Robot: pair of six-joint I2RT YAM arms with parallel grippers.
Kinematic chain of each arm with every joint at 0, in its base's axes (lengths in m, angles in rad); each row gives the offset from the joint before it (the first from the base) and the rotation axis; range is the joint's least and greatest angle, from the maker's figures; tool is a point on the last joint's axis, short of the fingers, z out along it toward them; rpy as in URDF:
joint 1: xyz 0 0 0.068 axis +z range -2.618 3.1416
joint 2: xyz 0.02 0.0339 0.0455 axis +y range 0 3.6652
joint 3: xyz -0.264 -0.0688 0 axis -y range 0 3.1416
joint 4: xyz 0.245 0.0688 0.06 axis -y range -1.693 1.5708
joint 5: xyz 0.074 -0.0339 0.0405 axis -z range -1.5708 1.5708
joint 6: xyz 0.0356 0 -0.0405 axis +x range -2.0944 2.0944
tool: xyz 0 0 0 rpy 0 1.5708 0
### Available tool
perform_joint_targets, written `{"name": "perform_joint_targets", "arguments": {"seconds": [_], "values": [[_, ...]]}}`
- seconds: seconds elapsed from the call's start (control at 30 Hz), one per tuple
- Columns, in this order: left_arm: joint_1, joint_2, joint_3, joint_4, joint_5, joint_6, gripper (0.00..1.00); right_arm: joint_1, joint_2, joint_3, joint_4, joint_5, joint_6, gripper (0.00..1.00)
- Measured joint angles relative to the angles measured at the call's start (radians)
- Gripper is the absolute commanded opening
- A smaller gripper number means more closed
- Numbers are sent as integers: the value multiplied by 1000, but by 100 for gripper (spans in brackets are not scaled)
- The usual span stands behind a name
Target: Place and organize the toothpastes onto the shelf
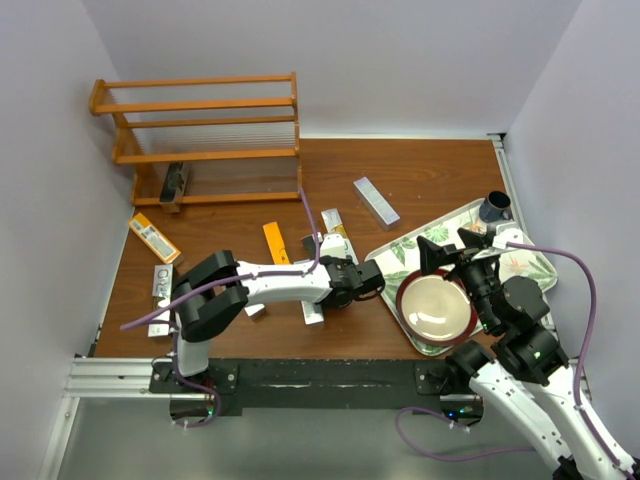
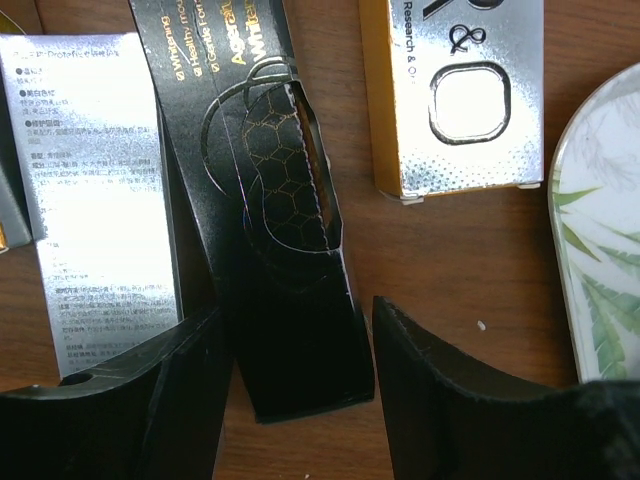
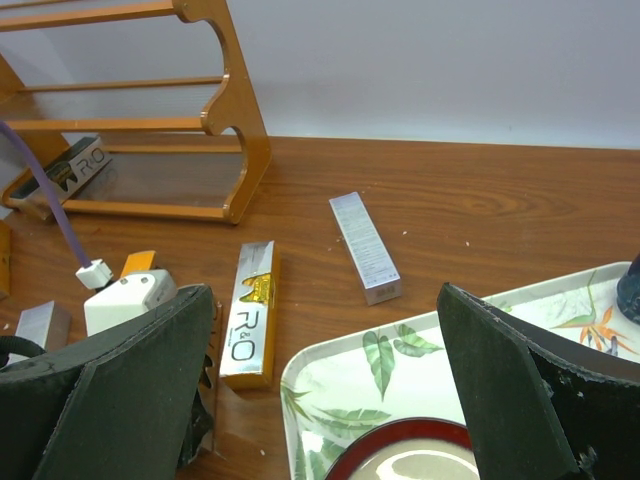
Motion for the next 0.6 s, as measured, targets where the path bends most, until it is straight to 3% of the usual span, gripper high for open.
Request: {"name": "perform_joint_targets", "arguments": {"seconds": [0.2, 0.6], "values": [[7, 14, 0, 20, -1, 1, 61, 0, 0, 0, 0, -7, 0, 99], [7, -19, -55, 17, 0, -6, 33, 0, 0, 0, 0, -22, 0, 98]]}}
